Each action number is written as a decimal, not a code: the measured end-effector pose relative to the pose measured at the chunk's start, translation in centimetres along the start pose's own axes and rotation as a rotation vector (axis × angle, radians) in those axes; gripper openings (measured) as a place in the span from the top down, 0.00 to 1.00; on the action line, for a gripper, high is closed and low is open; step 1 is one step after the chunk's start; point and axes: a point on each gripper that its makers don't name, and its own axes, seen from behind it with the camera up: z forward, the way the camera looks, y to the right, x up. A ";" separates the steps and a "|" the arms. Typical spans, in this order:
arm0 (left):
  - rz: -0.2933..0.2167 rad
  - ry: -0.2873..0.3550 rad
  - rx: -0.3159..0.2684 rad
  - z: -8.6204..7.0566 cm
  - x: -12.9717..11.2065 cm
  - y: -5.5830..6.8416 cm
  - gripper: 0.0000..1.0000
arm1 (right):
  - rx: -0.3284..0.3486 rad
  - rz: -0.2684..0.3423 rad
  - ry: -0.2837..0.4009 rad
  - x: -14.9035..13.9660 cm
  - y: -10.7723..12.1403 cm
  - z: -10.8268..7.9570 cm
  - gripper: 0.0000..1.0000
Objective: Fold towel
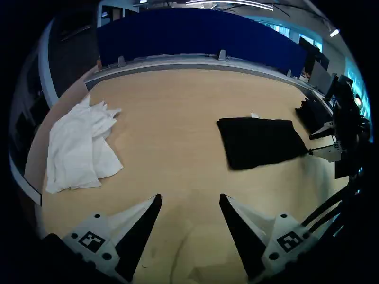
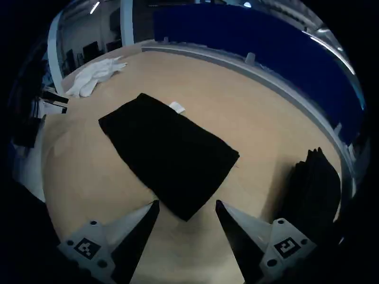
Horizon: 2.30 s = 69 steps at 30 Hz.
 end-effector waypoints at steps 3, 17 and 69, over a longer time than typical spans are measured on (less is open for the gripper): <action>-0.001 -0.003 -0.002 -0.1 -0.3 0.2 0.10 | 0.005 -0.001 -0.015 -0.9 -0.1 0.6 0.09; -0.015 -0.012 0.001 -0.3 -0.8 0.1 0.10 | 0.015 0.020 -0.036 -2.1 -0.2 1.6 0.62; -0.042 0.034 -0.011 -1.8 0.2 -0.4 0.10 | 0.001 -0.127 0.144 12.4 -0.8 -1.4 0.85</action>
